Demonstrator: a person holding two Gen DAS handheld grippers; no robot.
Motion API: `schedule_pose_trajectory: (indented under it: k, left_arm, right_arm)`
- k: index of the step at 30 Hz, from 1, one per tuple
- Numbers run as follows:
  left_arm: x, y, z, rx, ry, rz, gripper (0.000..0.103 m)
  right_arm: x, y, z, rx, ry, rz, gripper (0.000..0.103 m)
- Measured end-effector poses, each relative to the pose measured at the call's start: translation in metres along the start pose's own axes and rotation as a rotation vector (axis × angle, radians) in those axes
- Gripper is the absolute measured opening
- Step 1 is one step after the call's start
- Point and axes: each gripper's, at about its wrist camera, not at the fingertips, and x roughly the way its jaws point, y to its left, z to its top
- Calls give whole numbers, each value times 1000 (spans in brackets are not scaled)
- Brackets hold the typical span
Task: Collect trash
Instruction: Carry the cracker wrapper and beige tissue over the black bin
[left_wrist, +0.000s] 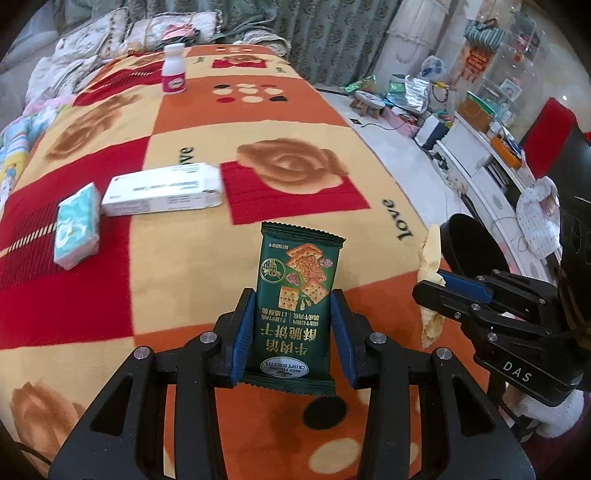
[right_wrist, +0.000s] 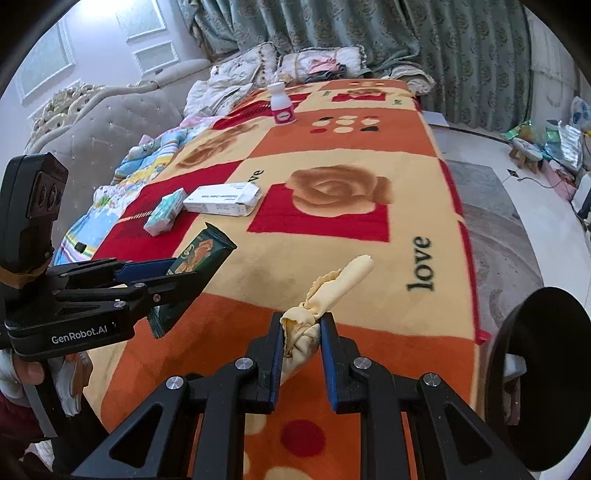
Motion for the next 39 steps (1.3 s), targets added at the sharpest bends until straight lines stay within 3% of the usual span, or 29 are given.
schedule_pose_trajectory:
  k: [39]
  left_arm:
    - [36, -120, 14, 174, 37, -124, 38]
  right_arm:
    - [-61, -112, -48, 207, -35, -129, 18]
